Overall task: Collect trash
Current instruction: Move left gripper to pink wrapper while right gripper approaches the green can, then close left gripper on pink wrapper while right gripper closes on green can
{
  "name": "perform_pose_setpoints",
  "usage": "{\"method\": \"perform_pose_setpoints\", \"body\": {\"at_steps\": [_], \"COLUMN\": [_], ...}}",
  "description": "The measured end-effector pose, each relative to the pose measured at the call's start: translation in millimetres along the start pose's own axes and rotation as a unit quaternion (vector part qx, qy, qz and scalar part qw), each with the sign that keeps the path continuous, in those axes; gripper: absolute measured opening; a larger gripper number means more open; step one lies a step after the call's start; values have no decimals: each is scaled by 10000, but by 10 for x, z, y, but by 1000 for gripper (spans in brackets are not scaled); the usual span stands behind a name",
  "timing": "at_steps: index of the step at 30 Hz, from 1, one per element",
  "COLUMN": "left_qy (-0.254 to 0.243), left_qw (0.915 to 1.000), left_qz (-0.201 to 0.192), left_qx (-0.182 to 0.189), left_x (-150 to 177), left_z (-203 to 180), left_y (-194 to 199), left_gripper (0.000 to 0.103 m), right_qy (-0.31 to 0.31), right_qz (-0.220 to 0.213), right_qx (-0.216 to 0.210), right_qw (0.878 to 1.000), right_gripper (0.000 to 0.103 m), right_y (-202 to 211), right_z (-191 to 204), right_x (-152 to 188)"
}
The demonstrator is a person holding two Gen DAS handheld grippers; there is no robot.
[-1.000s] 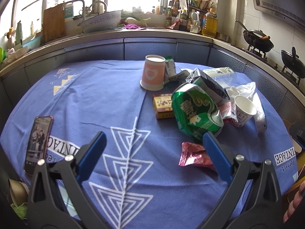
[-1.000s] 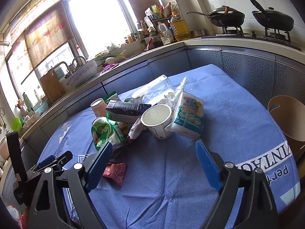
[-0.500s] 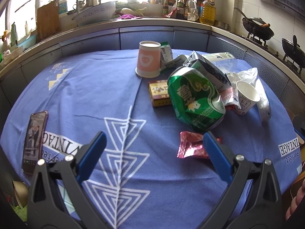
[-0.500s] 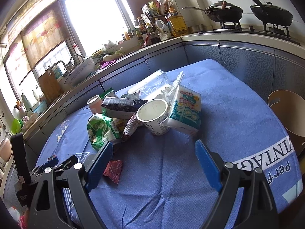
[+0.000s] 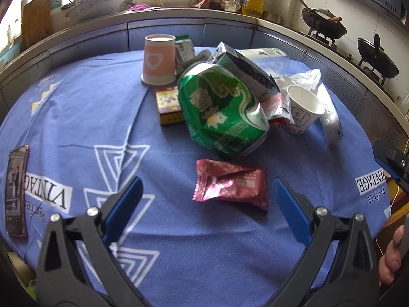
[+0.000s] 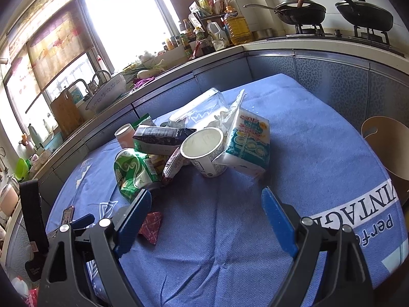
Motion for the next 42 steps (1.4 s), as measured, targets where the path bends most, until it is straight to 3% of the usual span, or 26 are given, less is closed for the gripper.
{"method": "perform_pose_setpoints", "body": {"at_steps": [4, 6, 8, 9, 10, 13, 16, 19, 22, 25, 34, 38, 42], "left_qy": [92, 146, 185, 133, 74, 127, 169, 226, 303, 297, 354, 434, 551], "left_qw": [9994, 9988, 9979, 9985, 9987, 9982, 9980, 9983, 9978, 9977, 9977, 9982, 9982], "left_qz": [233, 330, 471, 430, 411, 376, 324, 274, 246, 203, 144, 30, 5], "left_qx": [251, 337, 395, 321, 304, 438, 521, 472, 530, 575, 557, 404, 248], "left_x": [56, 75, 107, 108, 105, 96, 90, 99, 113, 124, 133, 81, 61], "left_z": [-69, -88, -101, -109, -125, -97, -12, 123, 240, 327, 509, 641, 777], "left_y": [-179, -276, -368, -375, -371, -324, -231, -129, -27, 46, 189, 269, 312], "left_gripper": [97, 91, 76, 74, 62, 51, 28, 25, 25, 25, 24, 24, 24], "right_qy": [28, 59, 153, 200, 250, 445, 598, 525, -127, -511, -174, 20, 150], "right_qz": [189, 264, 320, 348, 397, 558, 852, 1147, 1590, 1685, 1689, 1864, 1826], "right_qx": [-120, -167, -214, -244, -295, -509, -812, -1152, -1553, -1696, -1810, -1884, -2056], "right_qw": [9997, 9995, 9991, 9989, 9985, 9962, 9912, 9853, 9749, 9697, 9687, 9642, 9613], "right_gripper": [73, 68, 66, 65, 65, 64, 64, 64, 66, 73, 75, 49, 37], "right_y": [-66, -96, -133, -150, -184, -324, -567, -803, -1069, -1241, -1655, -1656, -1484], "right_z": [29, 50, 90, 108, 137, 267, 437, 598, 652, 662, 936, 1041, 1093], "right_x": [52, 77, 90, 94, 95, 90, 99, 136, 210, 213, 130, 194, 180]}}
Point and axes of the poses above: each gripper's, at about its wrist camera, not at the fingertips, and y roughly against the way its jaws point, z to its left, x to its underside, the point moved 2 cm from there along -y, roughly the way its jaws point, and after that the axes turned 13 degrees about -z, right-handed, at the moved point
